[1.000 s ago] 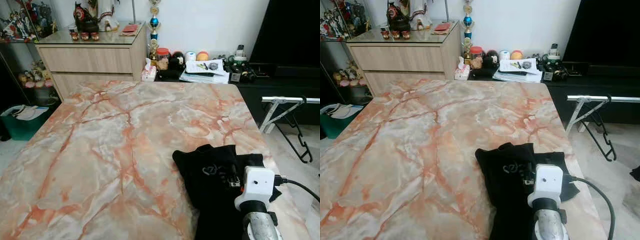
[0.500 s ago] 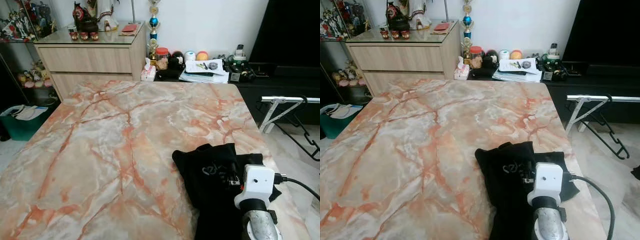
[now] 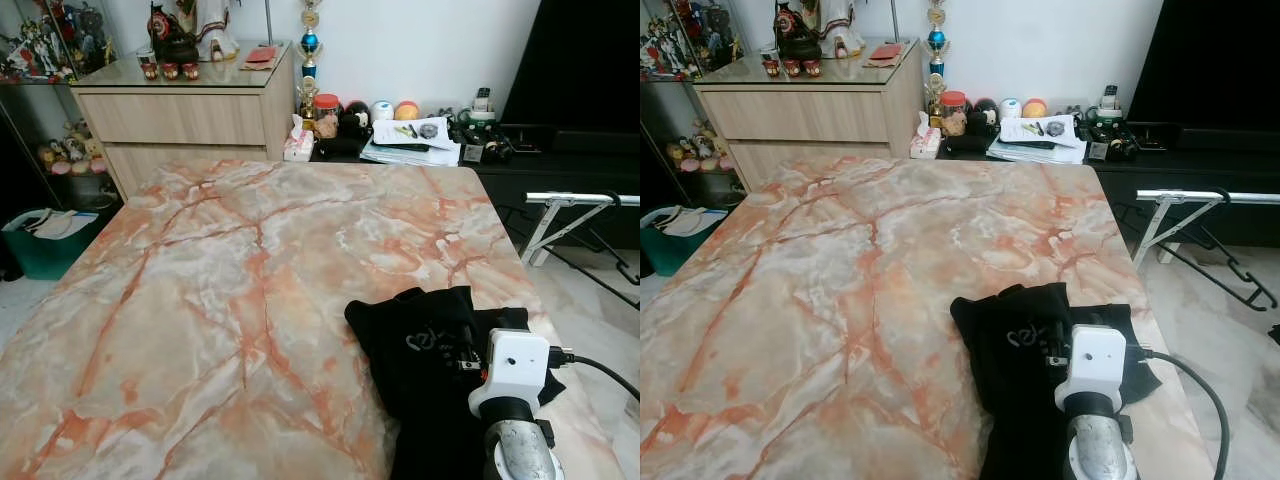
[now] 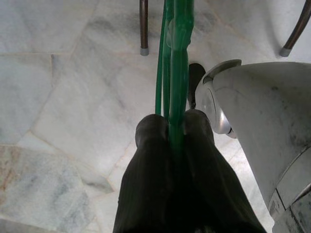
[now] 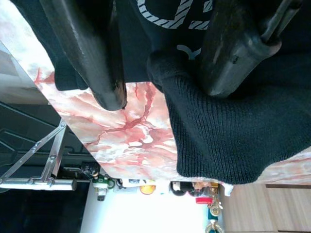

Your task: Hang hanger

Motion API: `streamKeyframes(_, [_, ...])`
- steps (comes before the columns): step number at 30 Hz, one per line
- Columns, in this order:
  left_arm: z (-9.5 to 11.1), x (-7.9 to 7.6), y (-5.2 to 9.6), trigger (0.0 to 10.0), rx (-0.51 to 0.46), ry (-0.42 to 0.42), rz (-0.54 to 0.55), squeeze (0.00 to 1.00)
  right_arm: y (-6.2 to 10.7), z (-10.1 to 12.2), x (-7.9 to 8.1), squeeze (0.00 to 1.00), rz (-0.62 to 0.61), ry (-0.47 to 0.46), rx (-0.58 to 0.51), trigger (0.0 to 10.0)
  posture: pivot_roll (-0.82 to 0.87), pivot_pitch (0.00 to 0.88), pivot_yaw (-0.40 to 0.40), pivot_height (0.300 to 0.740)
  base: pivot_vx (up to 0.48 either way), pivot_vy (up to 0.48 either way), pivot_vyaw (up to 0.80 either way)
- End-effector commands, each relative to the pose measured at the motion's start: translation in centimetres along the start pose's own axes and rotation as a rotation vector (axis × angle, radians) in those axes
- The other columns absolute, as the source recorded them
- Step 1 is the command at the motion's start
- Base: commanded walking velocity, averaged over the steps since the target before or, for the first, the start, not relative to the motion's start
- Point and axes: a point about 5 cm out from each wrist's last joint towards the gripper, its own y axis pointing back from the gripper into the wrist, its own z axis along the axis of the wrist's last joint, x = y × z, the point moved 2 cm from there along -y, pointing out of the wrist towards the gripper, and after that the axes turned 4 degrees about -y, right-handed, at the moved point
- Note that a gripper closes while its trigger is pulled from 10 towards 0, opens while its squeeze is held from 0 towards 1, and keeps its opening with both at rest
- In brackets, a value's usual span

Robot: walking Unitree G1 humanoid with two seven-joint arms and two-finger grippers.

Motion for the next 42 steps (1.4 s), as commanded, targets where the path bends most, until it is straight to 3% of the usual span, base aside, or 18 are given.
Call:
streamKeyframes(1, [1.0, -1.8, -0.4, 10.0, -0.013, -0.007, -0.037, 0.0, -0.1, 0.0, 0.1, 0.0, 0.0, -0.002, -0.006, 10.0, 0.07, 0.046, 0.033, 0.74, -0.247, 0.0, 0.0])
streamKeyframes(4, [2.3, -3.3, -0.7, 10.0, -0.028, -0.009, -0.049, 0.0, -0.2, 0.0, 0.0, 0.0, -0.001, 0.001, -0.005, 10.0, 0.07, 0.047, 0.031, 0.74, -0.25, 0.0, 0.0])
streamKeyframes(17, [3.6, -5.4, -0.9, 10.0, -0.039, -0.011, -0.062, 0.0, -0.3, 0.0, 0.2, 0.0, 0.002, -0.002, -0.008, 10.0, 0.08, 0.048, 0.03, 0.74, -0.255, 0.0, 0.0])
streamKeyframes(42, [3.4, -4.7, -0.9, 10.0, -0.033, -0.015, -0.054, 0.0, -0.5, 0.0, 0.1, 0.0, 0.002, -0.001, -0.011, 10.0, 0.08, 0.047, 0.03, 0.74, -0.258, 0.0, 0.0])
